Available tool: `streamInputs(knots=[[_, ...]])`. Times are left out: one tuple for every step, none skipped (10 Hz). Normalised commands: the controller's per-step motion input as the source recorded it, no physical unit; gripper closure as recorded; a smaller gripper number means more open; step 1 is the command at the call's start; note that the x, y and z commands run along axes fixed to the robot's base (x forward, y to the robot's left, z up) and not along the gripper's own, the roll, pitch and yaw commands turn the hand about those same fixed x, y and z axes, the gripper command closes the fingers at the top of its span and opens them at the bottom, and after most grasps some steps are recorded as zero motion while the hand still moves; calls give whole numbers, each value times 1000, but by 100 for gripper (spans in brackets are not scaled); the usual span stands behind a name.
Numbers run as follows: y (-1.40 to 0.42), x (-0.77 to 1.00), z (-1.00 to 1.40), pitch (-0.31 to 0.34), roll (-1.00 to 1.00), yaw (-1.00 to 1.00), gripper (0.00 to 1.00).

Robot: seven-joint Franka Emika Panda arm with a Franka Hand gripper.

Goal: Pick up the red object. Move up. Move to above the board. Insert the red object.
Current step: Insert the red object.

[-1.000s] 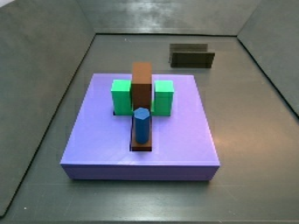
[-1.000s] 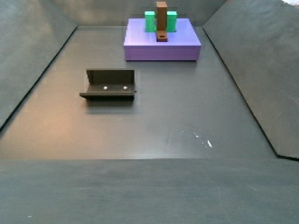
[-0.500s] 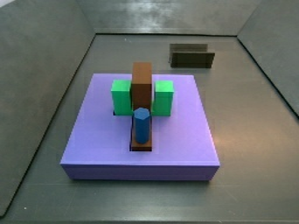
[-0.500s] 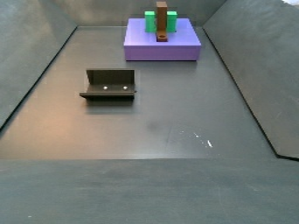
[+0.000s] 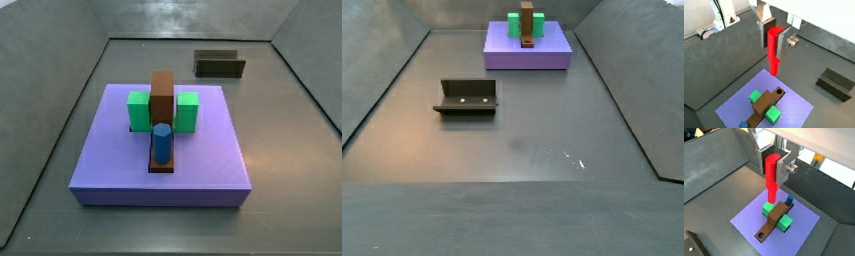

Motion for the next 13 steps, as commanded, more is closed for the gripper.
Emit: streamInputs(knots=[[323,71,-283,0,63,0,100],[651,103,-774,0,126,-80,100],[840,0,-794,-34,166,0,100],[234,0,-1000,-103,0,0,100],[-57,200,-946,-144,-43,123,100],[-249,177,-823,-154,-90,69,100],[-243,134,-840,-99,-106,60,100],[-9,166,-880,-117,-91,31,100],[74,37,-717,-133,0,106,100],[226,0,-591,-41,77,151,100],[126,0,-560,-20,59,163,100],[0,0,-520,-19,67,63,100],[0,0,-369,-4,91,46,100]])
